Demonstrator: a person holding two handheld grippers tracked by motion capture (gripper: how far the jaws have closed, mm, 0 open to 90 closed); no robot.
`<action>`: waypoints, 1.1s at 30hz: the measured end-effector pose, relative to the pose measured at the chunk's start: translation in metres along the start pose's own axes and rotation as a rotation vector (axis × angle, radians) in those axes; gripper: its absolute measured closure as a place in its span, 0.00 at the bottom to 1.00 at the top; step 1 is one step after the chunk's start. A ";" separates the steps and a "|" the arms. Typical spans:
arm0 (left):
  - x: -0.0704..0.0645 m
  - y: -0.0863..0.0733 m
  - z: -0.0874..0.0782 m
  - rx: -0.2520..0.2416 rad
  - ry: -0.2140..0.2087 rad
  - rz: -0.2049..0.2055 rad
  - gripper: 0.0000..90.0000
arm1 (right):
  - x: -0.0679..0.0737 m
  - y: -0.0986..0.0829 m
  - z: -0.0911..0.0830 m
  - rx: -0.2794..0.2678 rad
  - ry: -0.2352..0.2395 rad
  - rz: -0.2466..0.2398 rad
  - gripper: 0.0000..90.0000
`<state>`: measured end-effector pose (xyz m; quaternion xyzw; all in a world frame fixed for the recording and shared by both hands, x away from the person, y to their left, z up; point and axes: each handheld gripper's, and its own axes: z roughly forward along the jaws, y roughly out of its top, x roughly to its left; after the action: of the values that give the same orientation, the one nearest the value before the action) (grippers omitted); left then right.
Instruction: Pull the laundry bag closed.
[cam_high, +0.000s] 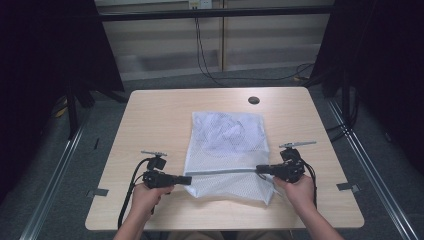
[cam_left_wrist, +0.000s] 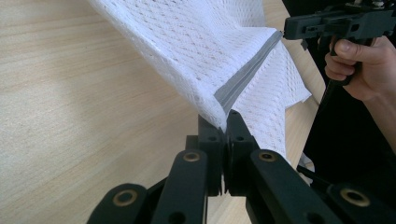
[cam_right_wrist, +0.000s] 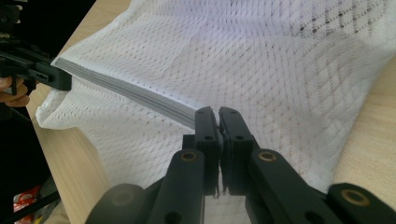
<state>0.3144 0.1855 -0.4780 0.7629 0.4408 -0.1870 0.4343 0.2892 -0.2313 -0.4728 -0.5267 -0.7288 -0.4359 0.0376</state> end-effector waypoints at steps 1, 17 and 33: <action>0.000 0.000 0.000 -0.001 0.002 0.000 0.98 | 0.000 0.000 -0.001 0.001 -0.004 0.001 0.96; 0.000 0.000 0.000 -0.001 0.004 0.004 0.98 | -0.005 -0.004 -0.006 -0.004 -0.009 0.000 0.96; 0.001 0.000 -0.001 -0.001 0.012 0.011 0.98 | -0.011 -0.008 -0.013 -0.016 -0.012 0.011 0.96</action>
<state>0.3145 0.1870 -0.4776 0.7663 0.4391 -0.1797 0.4332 0.2825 -0.2486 -0.4745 -0.5336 -0.7226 -0.4383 0.0316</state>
